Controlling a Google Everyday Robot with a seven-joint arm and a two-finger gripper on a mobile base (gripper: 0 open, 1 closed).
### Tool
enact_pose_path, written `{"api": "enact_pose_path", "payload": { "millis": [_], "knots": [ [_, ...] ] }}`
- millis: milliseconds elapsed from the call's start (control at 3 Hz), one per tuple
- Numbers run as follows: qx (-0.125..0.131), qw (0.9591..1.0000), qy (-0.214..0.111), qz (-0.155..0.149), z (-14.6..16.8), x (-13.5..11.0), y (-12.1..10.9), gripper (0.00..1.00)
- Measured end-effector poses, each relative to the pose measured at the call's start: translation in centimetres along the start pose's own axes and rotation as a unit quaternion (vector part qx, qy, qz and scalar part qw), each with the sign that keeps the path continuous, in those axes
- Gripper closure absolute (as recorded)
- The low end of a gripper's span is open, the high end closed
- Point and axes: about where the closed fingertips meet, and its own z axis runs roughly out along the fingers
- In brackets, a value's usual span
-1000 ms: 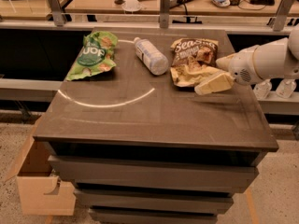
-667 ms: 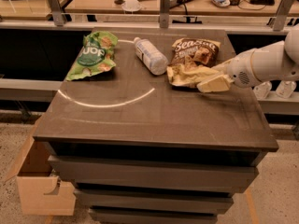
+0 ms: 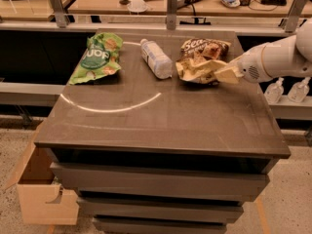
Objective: Move brown chip bag near green rice chip bag
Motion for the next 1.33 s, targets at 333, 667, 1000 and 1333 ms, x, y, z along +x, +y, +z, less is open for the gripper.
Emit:
{"api": "enact_pose_path", "payload": {
  "millis": [333, 667, 1000, 1333],
  "knots": [
    [0.073, 0.9944, -0.076, -0.01, -3.2, -5.4, -3.6, 1.0],
    [0.098, 0.9831, -0.15, -0.039, -4.4, -11.2, -4.8, 1.0],
    [0.085, 0.9751, -0.193, -0.069, -3.9, -15.4, -4.1, 1.0],
    [0.069, 0.9599, -0.248, -0.11, -3.2, -21.0, -2.8, 1.0]
  ]
}}
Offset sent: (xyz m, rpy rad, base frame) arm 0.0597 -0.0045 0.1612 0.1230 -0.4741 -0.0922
